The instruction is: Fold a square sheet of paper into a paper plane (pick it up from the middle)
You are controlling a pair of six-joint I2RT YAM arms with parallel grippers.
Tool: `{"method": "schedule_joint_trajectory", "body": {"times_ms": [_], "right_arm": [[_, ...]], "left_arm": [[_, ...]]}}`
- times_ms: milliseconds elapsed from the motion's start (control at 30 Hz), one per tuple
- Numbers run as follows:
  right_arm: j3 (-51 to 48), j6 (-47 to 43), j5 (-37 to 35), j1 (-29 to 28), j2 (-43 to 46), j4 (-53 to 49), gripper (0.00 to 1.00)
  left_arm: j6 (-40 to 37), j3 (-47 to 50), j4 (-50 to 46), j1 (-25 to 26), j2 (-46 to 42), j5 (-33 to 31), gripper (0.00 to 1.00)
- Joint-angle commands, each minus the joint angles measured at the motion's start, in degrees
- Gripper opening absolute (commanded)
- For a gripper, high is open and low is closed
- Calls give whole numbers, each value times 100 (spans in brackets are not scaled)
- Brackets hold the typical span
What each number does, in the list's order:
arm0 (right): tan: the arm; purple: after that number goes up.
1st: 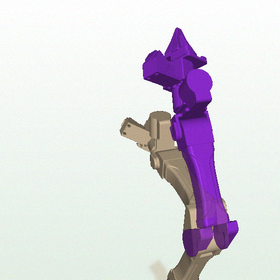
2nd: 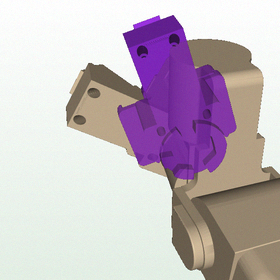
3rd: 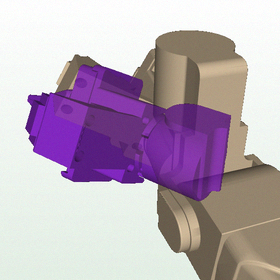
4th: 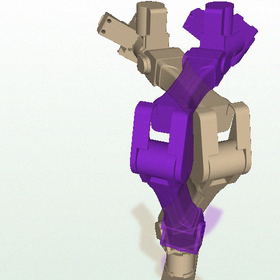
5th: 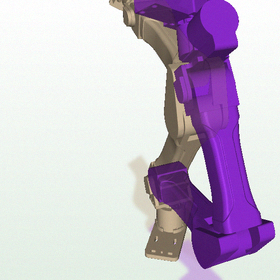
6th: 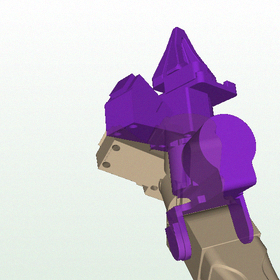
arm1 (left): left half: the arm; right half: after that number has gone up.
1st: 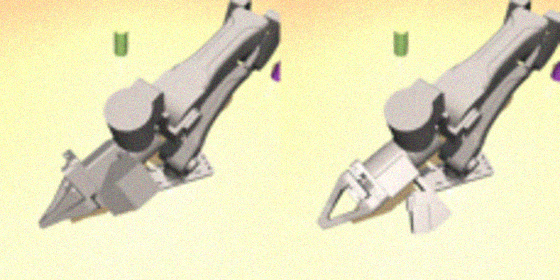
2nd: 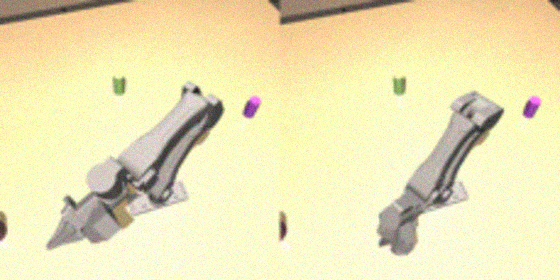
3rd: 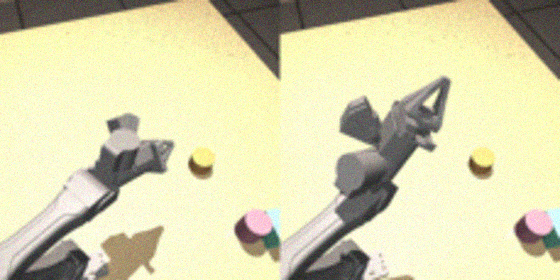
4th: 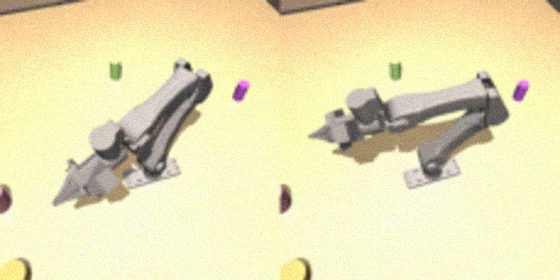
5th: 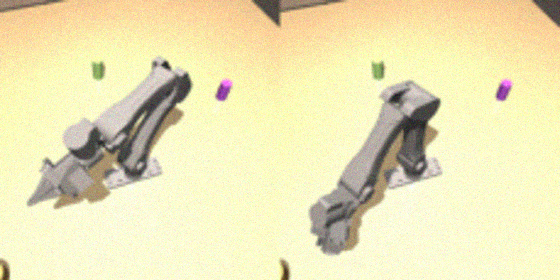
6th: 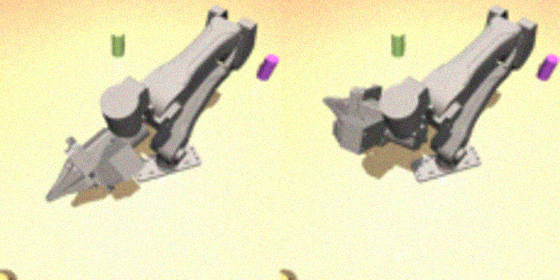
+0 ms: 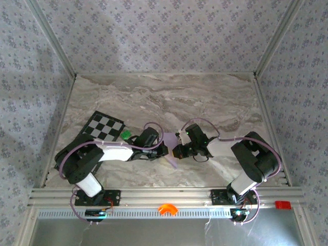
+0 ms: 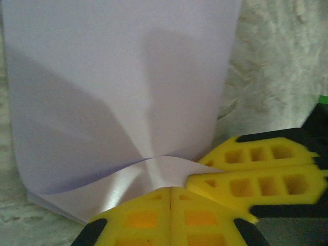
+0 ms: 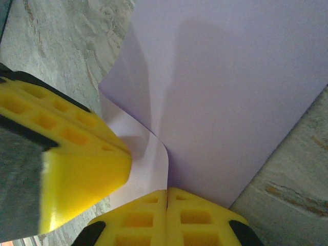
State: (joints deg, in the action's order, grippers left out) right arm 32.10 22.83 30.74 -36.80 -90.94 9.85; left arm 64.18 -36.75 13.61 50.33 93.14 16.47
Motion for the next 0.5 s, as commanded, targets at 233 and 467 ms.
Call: {"method": "schedule_joint_trajectory", "body": {"times_ms": [233,467], "right_arm": [[-72,-103,-385,-35,-223,-449,0],[-76,-112,-414,-27,-223,-469,0]], "left_arm": [[-27,180,-390,38,110,-206,5],[-161,-150,-569,31,-267,-231,7]]}}
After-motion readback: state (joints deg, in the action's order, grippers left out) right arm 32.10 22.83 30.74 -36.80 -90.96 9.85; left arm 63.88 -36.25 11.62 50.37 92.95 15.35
